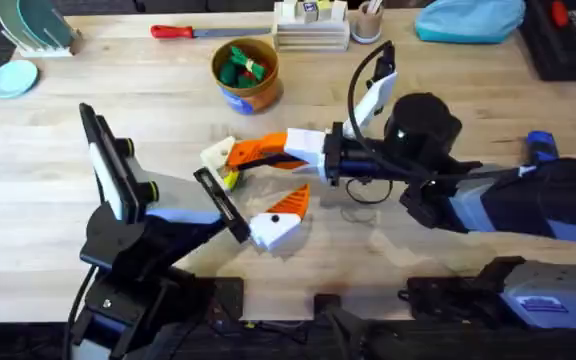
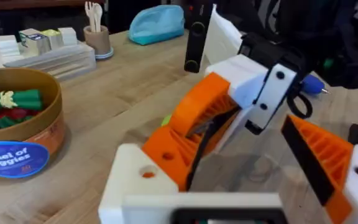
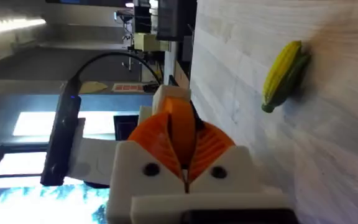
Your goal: Pick up the gripper from the table and insert it into the empty holder that is missing its gripper. Then pick up a screw, insert it into the mounting hole, and use the screwdriver to tighten it. Finally, clean up the table by picking up the vegetable and placing it into the bucket.
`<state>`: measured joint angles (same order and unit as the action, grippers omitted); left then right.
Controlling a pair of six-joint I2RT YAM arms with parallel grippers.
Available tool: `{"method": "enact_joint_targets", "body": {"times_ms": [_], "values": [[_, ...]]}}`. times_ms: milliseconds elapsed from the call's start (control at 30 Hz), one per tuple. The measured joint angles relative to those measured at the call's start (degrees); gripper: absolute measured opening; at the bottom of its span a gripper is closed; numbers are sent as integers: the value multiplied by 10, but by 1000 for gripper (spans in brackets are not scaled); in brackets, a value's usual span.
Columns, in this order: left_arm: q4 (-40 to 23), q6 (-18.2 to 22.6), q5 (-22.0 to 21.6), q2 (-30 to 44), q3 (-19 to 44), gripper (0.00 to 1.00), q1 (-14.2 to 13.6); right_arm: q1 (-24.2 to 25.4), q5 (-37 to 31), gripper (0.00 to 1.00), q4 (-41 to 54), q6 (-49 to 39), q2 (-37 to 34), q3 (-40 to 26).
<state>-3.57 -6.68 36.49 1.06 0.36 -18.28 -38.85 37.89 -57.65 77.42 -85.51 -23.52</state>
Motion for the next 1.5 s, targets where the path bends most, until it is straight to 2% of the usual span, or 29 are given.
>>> {"method": "enact_joint_targets", "body": {"times_ms": [233, 867, 1167, 1500], "values": [[0, 0, -7, 0, 0, 993, 4, 2, 15, 6, 49, -53, 0, -27], [1, 9, 5, -1, 0, 993, 4, 24, 97, 6, 63, -162, 0, -41], [0, 15, 40, -4, 0, 993, 2, 56, 150, 6, 78, -179, -1, -46], [-1, 15, 36, -4, 0, 993, 2, 50, 144, 6, 99, -193, -1, -54]]}}
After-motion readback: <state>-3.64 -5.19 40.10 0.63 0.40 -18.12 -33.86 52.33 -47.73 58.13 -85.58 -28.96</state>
